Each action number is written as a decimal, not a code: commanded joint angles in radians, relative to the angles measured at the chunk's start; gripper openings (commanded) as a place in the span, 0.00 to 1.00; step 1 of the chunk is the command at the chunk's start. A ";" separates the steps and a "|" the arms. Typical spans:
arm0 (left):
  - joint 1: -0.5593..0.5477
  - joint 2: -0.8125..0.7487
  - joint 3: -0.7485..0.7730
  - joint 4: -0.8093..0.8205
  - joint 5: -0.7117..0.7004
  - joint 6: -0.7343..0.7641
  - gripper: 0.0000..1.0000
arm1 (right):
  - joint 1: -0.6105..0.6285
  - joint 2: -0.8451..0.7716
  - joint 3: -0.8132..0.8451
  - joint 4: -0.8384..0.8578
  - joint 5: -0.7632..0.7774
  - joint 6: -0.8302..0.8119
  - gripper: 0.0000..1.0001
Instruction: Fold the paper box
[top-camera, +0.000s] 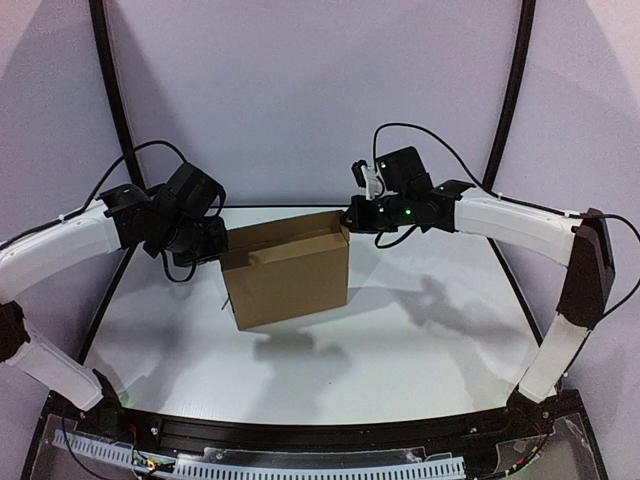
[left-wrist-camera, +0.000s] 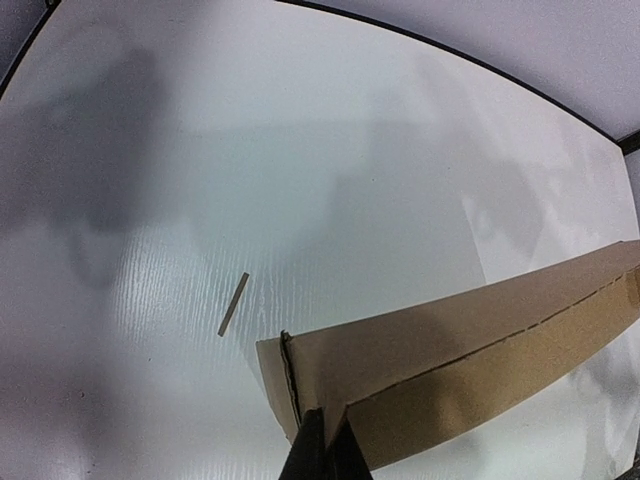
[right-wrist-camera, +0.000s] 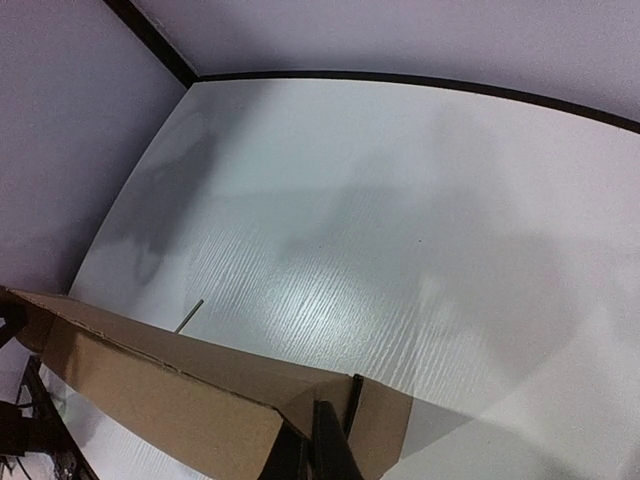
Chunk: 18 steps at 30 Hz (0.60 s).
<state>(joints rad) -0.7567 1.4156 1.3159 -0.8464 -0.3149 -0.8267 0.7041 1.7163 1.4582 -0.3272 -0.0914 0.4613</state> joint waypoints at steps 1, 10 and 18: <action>-0.024 0.083 -0.046 -0.194 0.109 0.005 0.01 | 0.046 -0.011 -0.058 0.013 -0.033 -0.058 0.00; -0.059 0.068 -0.113 -0.163 0.104 -0.037 0.01 | 0.076 -0.050 -0.231 0.178 0.009 -0.066 0.00; -0.093 0.042 -0.209 -0.058 0.095 -0.077 0.01 | 0.081 -0.109 -0.404 0.371 0.017 -0.077 0.00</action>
<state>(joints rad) -0.8245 1.3739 1.2255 -0.7902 -0.3820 -0.8653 0.7430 1.5932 1.1398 0.0535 -0.0200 0.3986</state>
